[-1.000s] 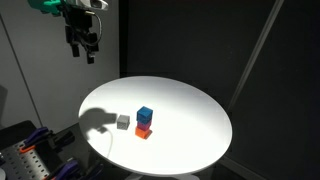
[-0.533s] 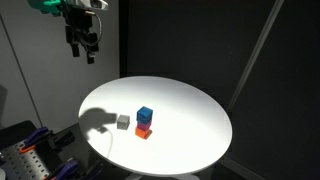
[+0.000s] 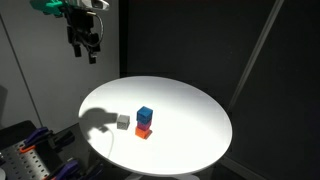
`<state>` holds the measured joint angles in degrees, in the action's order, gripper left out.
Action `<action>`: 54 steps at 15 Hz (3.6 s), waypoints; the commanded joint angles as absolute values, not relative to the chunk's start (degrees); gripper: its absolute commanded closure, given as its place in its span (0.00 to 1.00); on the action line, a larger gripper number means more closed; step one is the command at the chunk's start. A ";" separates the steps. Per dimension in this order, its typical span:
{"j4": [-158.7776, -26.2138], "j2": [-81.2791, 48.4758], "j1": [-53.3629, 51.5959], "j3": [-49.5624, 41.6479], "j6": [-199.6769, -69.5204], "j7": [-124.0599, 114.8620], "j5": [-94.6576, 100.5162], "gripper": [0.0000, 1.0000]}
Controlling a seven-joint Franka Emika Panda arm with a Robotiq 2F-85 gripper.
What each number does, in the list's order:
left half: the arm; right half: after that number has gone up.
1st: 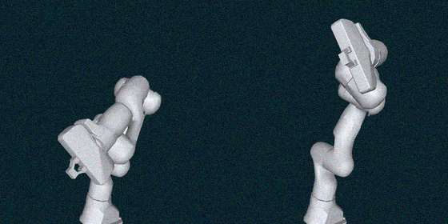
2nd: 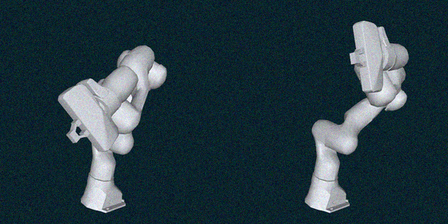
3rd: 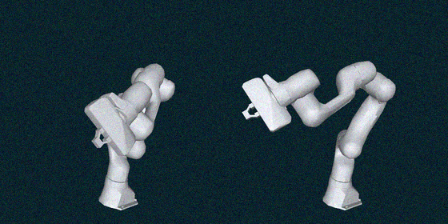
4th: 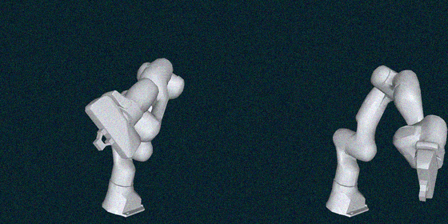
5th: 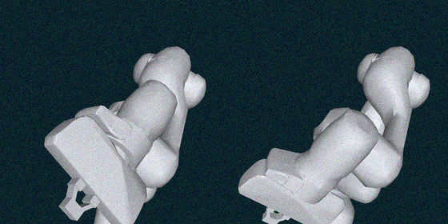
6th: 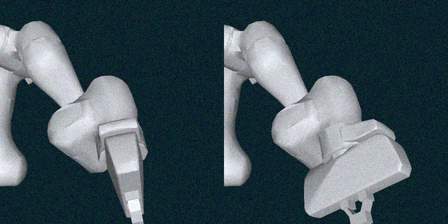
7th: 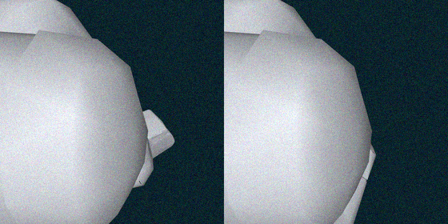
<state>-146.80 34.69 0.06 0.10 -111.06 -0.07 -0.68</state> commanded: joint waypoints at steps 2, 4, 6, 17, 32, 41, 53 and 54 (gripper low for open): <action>-144.38 31.96 1.17 -0.52 -114.09 -1.91 -1.08 0.00; -143.30 30.75 1.76 -0.81 -115.59 -2.66 -1.14 0.00; -142.02 29.50 2.40 -0.97 -117.03 -3.21 -0.97 0.00; -133.29 18.48 4.14 -0.71 -125.12 -8.00 0.34 0.00; -126.56 3.98 4.69 -3.10 -127.61 -5.90 0.70 0.00; -127.79 0.32 4.43 -3.54 -129.39 -6.50 1.82 0.00; -130.91 1.04 4.62 -3.83 -131.41 -2.80 1.36 0.00; -131.63 1.09 4.65 -3.89 -132.08 -1.62 1.25 0.00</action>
